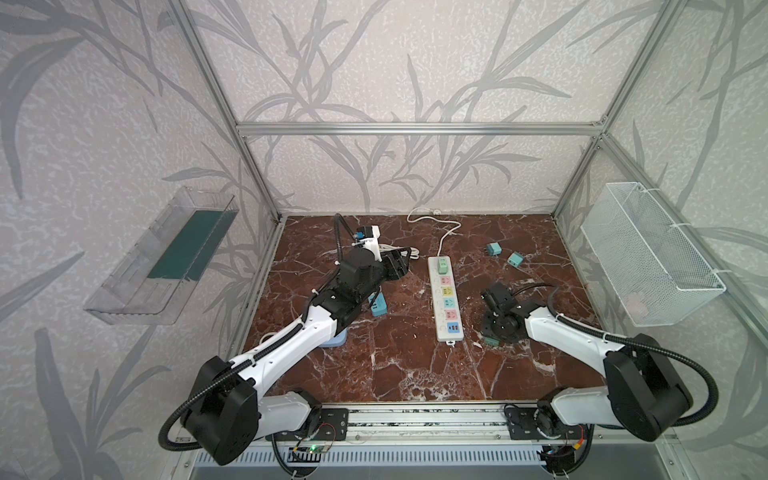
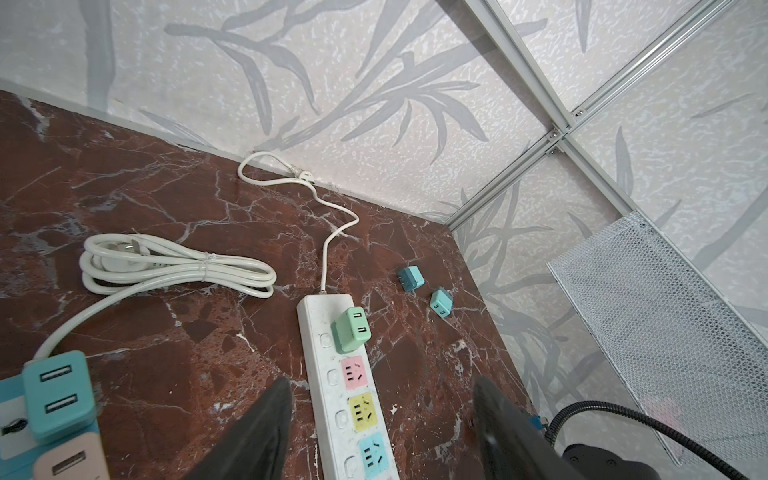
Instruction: Insert the plug
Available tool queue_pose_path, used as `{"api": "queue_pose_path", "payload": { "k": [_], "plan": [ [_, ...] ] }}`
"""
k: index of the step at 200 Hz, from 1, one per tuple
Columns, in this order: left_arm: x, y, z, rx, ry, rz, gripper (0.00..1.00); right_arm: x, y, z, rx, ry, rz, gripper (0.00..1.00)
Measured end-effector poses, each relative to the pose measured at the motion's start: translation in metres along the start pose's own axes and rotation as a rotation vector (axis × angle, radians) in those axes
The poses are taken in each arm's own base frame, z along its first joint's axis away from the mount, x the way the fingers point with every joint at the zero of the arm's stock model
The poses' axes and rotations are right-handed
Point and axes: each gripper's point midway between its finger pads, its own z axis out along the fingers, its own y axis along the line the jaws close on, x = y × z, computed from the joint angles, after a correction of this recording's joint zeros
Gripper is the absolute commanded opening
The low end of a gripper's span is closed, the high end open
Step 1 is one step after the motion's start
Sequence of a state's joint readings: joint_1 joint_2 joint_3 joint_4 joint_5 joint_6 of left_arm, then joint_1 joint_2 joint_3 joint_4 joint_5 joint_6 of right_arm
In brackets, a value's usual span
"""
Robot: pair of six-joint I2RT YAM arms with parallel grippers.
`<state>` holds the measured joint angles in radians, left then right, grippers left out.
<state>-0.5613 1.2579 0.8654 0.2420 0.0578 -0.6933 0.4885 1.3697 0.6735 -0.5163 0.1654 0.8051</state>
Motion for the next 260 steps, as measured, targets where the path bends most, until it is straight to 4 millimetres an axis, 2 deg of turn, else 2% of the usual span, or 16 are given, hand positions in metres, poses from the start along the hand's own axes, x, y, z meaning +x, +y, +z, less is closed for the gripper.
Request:
{"api": "queue_pose_path", "payload": {
  "k": [13,35,54,77,125,176,199,226,240,260],
  "plan": [
    [-0.001,-0.001,0.0,0.005,-0.002,0.0,0.68,0.004,-0.003,0.002,0.007,0.0,0.011,0.46],
    [-0.001,-0.001,0.0,0.006,-0.004,0.0,0.68,0.004,-0.004,0.0,0.0,-0.011,0.033,0.61],
    [-0.001,-0.002,0.0,0.008,-0.004,0.0,0.68,0.002,-0.002,-0.005,-0.023,-0.024,0.04,0.66],
    [-0.002,-0.004,0.0,0.02,-0.006,-0.005,0.68,0.006,0.001,-0.011,-0.065,-0.026,0.049,0.67],
    [-0.002,-0.006,0.0,0.029,-0.005,-0.008,0.68,0.027,0.006,-0.014,-0.146,0.041,0.079,0.67],
    [-0.001,-0.006,0.001,0.032,-0.002,-0.004,0.66,0.031,0.024,-0.022,-0.233,0.092,0.092,0.67],
    [0.004,-0.008,0.004,0.048,0.014,0.019,0.62,0.018,0.025,-0.037,-0.235,0.044,0.074,0.67],
    [0.024,-0.009,0.015,0.027,0.098,0.085,0.61,-0.012,0.024,-0.075,-0.261,-0.084,0.036,0.69],
    [0.038,-0.019,0.02,0.03,0.156,0.149,0.61,-0.036,0.021,-0.094,-0.277,-0.144,0.032,0.69],
    [0.066,-0.049,0.024,0.073,0.247,0.281,0.62,-0.074,0.005,-0.111,-0.27,-0.216,0.067,0.7]
  ]
}}
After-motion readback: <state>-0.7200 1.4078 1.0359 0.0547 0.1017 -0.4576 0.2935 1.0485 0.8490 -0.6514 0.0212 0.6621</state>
